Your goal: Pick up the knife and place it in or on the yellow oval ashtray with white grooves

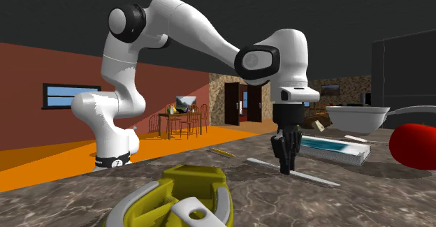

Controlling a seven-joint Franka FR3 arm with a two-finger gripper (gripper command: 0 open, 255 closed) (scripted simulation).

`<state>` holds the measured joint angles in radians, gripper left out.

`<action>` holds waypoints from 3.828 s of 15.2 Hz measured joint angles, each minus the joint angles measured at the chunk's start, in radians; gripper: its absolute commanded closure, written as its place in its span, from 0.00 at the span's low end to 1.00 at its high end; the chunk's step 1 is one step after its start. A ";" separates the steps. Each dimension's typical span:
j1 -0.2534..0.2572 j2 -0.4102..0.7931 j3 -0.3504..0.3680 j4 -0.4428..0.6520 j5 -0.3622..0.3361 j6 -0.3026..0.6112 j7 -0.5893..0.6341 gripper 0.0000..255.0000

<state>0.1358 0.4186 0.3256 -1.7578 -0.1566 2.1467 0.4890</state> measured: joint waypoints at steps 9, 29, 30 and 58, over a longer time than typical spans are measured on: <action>-0.003 -0.033 0.007 0.034 0.014 -0.065 -0.008 1.00; -0.060 -0.164 0.003 0.093 0.069 -0.246 -0.097 1.00; -0.078 -0.180 -0.005 0.075 0.076 -0.242 -0.123 1.00; -0.335 -0.333 -0.185 -0.193 0.140 -0.114 -0.573 1.00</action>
<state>-0.1992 0.0861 0.1403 -1.9510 -0.0165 2.0324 -0.0844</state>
